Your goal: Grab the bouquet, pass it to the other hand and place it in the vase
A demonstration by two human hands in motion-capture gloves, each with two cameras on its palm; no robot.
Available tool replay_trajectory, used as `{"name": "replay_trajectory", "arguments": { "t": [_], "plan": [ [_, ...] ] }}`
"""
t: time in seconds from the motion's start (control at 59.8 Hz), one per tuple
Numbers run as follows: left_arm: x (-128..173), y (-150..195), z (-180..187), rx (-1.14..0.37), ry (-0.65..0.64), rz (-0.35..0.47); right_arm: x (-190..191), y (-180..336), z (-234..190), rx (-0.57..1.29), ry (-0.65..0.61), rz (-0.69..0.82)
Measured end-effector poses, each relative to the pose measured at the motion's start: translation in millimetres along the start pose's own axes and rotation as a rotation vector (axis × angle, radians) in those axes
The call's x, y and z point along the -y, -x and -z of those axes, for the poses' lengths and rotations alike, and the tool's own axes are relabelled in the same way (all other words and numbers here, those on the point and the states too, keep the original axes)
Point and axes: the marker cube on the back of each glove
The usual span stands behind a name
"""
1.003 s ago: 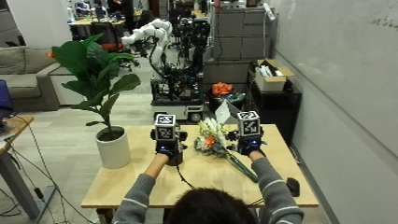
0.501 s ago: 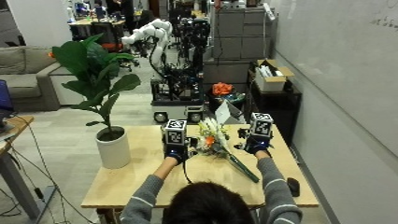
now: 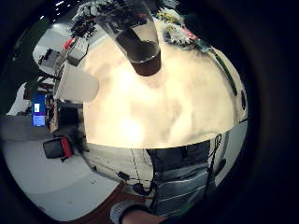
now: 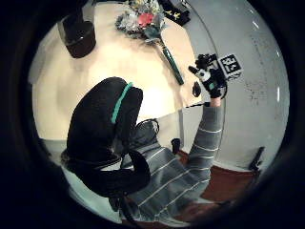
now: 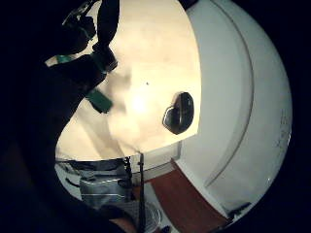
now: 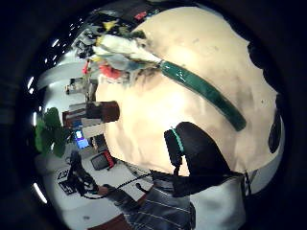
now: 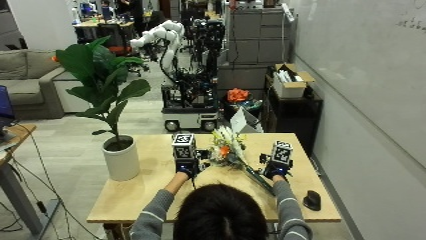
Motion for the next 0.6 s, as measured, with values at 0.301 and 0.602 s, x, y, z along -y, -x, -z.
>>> {"name": "replay_trajectory", "arguments": {
  "t": [0.301, 0.602],
  "plan": [
    [14, 1, -23, 0.017, 0.015, -0.01, 27, -7, -69, -0.052, -0.035, 0.025],
    [11, -8, -25, -0.009, -0.003, -0.031, 31, -11, -93, -0.104, 0.009, -0.028]
  ]
}}
